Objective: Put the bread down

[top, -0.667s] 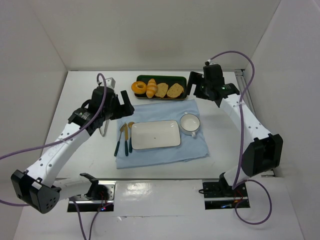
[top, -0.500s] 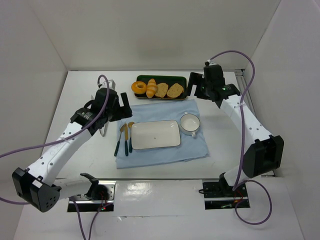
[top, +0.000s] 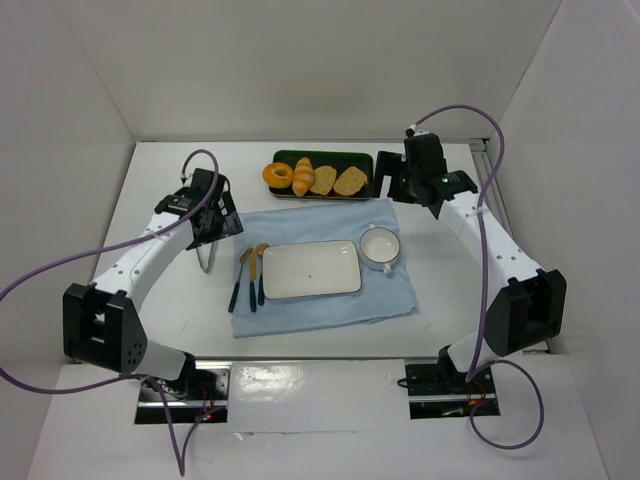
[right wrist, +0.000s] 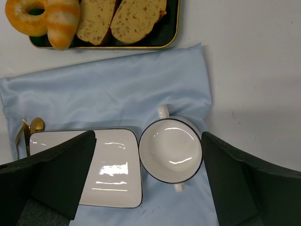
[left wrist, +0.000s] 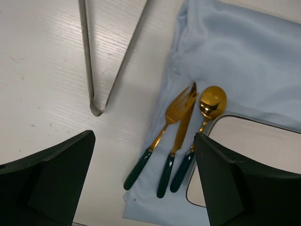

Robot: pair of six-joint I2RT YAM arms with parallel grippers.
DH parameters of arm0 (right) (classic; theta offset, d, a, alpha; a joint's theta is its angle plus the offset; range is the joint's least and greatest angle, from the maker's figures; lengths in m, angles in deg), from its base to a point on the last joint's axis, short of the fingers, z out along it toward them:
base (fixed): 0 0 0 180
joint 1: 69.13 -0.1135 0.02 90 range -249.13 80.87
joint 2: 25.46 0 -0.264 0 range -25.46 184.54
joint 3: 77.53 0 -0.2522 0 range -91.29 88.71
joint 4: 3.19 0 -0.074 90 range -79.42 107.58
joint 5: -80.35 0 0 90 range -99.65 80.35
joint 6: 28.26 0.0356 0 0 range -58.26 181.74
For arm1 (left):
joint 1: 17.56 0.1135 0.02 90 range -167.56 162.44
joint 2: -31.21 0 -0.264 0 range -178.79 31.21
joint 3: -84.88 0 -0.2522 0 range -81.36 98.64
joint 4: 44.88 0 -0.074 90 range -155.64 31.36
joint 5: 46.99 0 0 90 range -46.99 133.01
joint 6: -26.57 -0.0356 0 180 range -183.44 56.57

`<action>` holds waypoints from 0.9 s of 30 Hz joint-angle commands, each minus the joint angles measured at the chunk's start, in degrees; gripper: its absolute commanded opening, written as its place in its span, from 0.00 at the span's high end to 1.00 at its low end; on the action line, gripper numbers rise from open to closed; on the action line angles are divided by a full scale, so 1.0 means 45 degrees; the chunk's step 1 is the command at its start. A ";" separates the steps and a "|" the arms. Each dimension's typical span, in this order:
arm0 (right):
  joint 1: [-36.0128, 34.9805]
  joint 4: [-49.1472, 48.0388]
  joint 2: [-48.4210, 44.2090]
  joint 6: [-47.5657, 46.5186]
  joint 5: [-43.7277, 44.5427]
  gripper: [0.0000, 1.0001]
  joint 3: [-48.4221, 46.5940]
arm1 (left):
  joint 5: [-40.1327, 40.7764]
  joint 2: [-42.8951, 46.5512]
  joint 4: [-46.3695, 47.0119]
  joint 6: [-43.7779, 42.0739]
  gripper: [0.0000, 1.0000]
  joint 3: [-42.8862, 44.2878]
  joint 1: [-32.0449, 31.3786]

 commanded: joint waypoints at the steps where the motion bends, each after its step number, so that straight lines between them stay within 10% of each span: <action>1: -0.0096 -0.0241 -0.0513 -0.0184 -0.0124 0.00 0.0183 | 0.0300 -0.0447 -0.0318 -0.0339 0.00 0.0582 0.0288; 27: -0.0096 0.0970 0.0191 -0.0437 -0.0124 0.00 -0.2628 | -0.0730 -0.3436 0.1029 -0.1706 0.00 -0.0510 0.2925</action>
